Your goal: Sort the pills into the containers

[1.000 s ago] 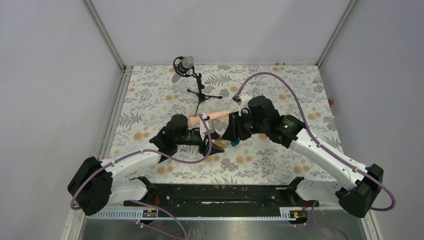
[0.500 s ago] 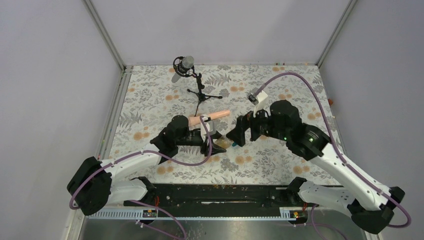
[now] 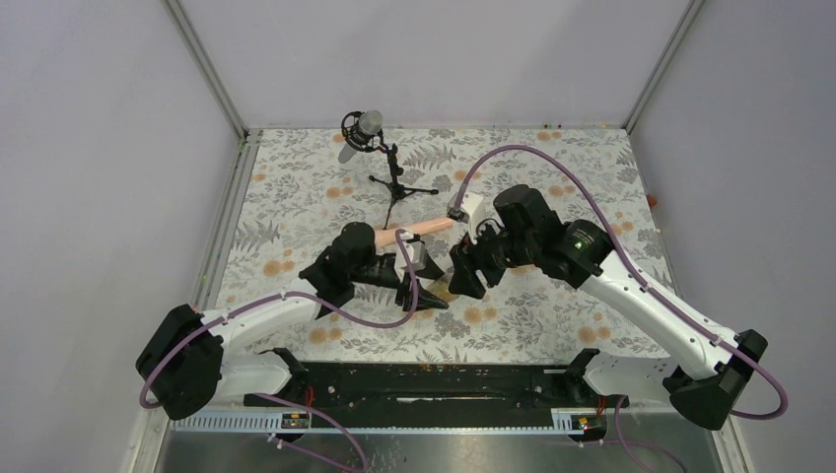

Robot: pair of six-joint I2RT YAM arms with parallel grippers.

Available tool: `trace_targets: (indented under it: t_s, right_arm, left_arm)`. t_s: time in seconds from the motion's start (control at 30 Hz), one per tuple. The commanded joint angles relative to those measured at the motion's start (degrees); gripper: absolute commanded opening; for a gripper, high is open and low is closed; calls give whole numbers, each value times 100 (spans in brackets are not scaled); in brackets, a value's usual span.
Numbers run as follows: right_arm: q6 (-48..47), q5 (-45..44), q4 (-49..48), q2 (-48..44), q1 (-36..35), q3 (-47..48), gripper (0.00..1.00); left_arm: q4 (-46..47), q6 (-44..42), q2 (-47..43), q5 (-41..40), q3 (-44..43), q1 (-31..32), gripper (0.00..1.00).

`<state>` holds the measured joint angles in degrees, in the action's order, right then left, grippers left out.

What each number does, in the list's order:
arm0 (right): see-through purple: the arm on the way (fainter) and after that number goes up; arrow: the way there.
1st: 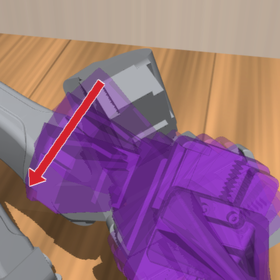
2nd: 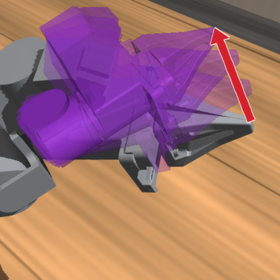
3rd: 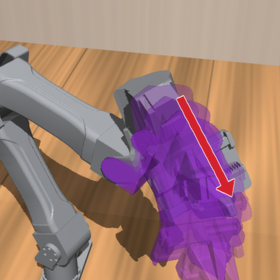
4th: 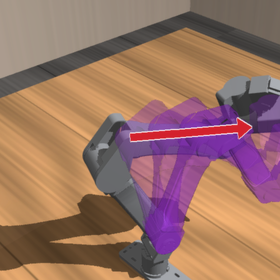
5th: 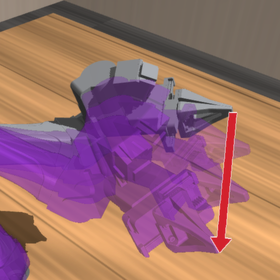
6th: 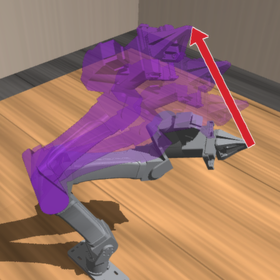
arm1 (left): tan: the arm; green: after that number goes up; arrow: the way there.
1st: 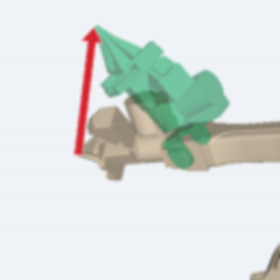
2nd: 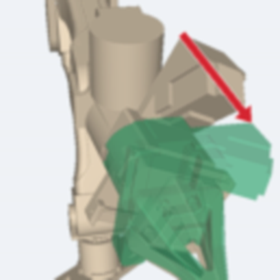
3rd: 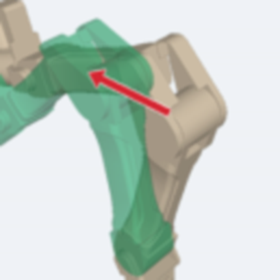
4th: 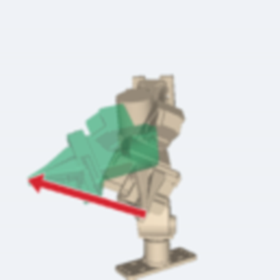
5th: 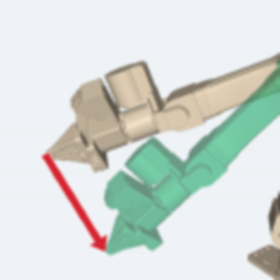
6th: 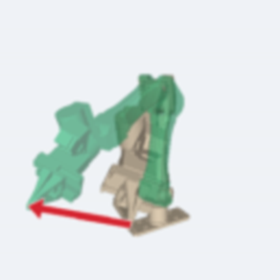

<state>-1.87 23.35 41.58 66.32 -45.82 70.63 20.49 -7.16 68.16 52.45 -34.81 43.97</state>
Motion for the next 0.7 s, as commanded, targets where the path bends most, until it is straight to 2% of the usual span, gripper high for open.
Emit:
trace_targets:
  t_s: [0.0,0.03,0.2,0.3,0.37,0.43,0.47,0.53,0.57,0.6,0.67]
  right_arm:
    - [41,53,70,5,-32,225,63]
    - [118,-2,36,27,-33,209,58]
    - [1211,-872,-617,138,-33,-24,16]
    - [2417,-1642,-1251,162,-39,-300,9]
    - [3513,-2319,-1553,154,-44,-495,8]
    - [4295,-2608,-1867,168,-41,-650,5]
    - [4564,-2622,-2016,170,-41,-686,11]
    - [4728,-2206,-2551,116,-41,-807,44]
    - [4586,-1989,-2716,69,-40,-838,64]
    - [4390,-1848,-2783,14,-41,-817,79]
    - [3883,-1806,-2713,-137,-33,-761,94]
  left_arm:
    - [282,-136,134,332,-424,3,0]
    - [285,-132,148,308,-436,1,0]
    - [566,3,107,-255,-375,-1,0]
    - [1038,218,76,-769,-176,-1,0]
    - [1239,306,75,-1064,-62,-1,0]
    - [1357,374,83,-1299,7,4,0]
    - [1390,410,89,-1441,31,-1,0]
    - [1408,513,86,-1734,56,-1,0]
    - [1370,514,79,-1801,49,2,0]
    - [1301,483,71,-1829,51,3,0]
    - [1221,446,37,-1807,51,-1,0]
